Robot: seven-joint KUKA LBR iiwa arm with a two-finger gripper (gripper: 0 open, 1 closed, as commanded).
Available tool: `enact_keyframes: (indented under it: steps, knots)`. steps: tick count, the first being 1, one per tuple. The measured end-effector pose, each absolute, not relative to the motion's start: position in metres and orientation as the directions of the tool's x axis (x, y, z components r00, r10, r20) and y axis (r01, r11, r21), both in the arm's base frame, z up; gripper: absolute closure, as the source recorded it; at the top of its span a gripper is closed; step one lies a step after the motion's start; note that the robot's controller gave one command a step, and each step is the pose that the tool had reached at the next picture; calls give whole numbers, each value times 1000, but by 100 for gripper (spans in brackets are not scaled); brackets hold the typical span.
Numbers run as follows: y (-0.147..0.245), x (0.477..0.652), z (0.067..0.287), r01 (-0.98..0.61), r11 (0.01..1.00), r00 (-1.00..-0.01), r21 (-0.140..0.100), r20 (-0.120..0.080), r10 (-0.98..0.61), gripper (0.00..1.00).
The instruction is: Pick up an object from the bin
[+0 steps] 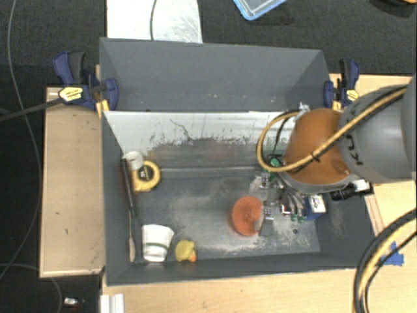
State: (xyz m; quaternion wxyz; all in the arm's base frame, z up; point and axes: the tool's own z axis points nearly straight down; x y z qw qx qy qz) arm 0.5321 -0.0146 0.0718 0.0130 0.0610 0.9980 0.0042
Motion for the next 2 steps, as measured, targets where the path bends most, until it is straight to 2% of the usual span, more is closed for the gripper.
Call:
enact_keyframes:
  steps: [1,2]
  knots:
    - [3,538,72,257,966,-966,15,-25,257,100]
    - [3,538,72,257,966,-966,15,-25,257,100]
